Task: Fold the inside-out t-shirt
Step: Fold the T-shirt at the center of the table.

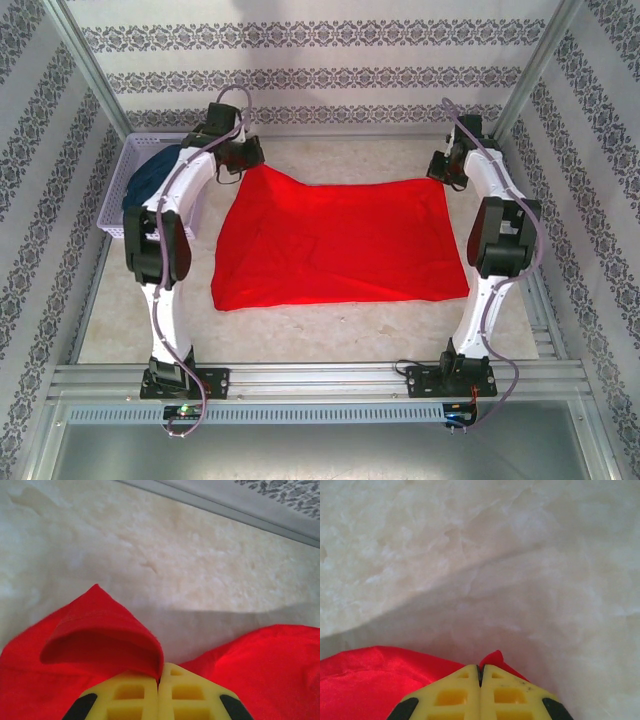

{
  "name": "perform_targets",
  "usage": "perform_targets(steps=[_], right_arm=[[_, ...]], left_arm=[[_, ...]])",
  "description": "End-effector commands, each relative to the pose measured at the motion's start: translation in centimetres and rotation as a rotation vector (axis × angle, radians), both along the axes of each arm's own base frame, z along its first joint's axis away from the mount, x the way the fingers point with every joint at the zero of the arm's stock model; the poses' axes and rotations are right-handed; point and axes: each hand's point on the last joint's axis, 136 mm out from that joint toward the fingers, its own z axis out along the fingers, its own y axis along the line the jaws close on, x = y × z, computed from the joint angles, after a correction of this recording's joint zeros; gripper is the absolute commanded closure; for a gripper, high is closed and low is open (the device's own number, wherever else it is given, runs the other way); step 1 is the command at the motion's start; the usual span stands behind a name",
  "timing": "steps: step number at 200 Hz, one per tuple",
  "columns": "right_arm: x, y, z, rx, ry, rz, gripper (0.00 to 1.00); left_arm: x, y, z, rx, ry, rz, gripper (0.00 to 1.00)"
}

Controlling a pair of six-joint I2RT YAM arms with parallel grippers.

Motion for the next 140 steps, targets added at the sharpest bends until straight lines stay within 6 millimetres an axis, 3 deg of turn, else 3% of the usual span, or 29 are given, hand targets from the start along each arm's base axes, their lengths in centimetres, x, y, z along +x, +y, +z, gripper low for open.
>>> perform_targets(steps=[1, 63, 140], right_arm=[[-1.1, -0.8, 1.4, -0.051, -0.013, 0.024, 1.0], [-3.6, -2.2, 1.8, -0.19, 0.0, 0.062, 1.0], [-7.4, -1.9, 0.5, -0.23, 0.032, 0.066, 1.0]], left_arm=[[-2.4, -0.4, 1.6, -0.051, -0.016, 0.002, 1.0], [-10.0, 0.6, 3.0, -0.053, 0.013, 0.024, 1.0], [-17.9, -0.1, -0.2, -0.118, 0.147, 0.002, 1.0]])
